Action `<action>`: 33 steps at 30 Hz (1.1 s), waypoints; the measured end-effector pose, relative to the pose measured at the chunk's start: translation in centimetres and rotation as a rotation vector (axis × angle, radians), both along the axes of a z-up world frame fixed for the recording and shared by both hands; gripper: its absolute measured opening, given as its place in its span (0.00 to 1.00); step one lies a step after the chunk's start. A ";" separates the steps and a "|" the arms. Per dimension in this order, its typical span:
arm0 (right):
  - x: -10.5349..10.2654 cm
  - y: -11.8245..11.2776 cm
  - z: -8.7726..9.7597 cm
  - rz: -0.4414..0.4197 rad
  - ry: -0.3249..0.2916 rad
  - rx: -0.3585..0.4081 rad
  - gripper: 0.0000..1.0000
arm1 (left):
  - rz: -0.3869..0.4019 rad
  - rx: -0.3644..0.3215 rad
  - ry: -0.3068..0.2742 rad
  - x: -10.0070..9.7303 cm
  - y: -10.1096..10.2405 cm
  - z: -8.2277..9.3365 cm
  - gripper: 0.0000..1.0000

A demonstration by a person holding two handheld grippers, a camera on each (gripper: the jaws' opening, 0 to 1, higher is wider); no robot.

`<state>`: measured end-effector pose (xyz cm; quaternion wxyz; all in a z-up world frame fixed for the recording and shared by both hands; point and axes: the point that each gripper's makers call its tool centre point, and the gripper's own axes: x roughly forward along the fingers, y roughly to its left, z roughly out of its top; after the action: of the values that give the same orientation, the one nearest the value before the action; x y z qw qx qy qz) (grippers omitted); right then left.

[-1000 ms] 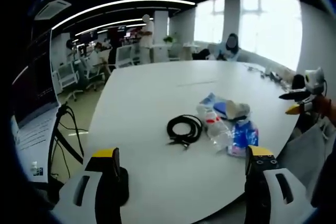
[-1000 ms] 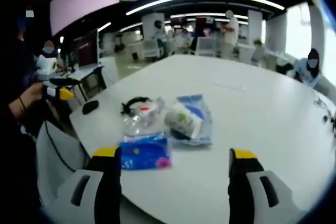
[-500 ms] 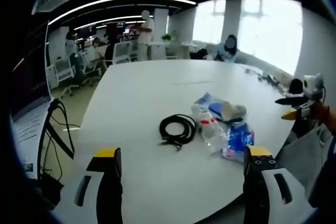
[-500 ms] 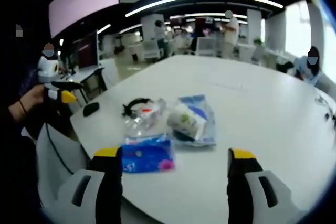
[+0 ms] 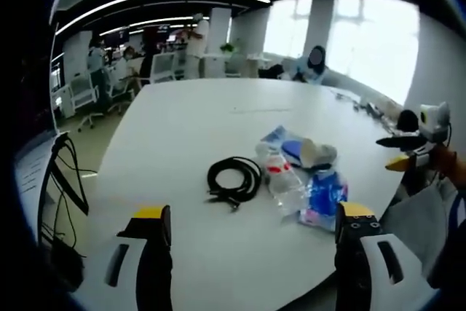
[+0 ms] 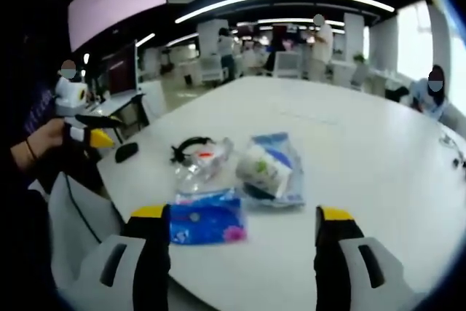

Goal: Arrange the tabletop items into an orderly group along one side of the table until the central work area is clear of visible clutter.

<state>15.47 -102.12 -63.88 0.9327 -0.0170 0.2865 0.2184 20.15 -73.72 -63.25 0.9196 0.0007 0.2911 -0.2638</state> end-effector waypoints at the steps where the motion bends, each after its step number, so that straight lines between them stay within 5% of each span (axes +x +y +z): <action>1: 0.1 0.0 0.0 -0.001 -0.001 0.000 0.79 | -0.004 -0.001 0.002 0.1 -0.3 -0.1 0.91; 33: 2.2 -0.1 -1.3 0.007 0.014 0.005 0.79 | -0.039 -0.041 0.110 2.9 -4.7 -3.7 0.83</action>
<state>17.70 -102.27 -65.16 0.9300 -0.0139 0.2924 0.2225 23.06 -78.43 -66.95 0.8967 -0.0270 0.3359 -0.2870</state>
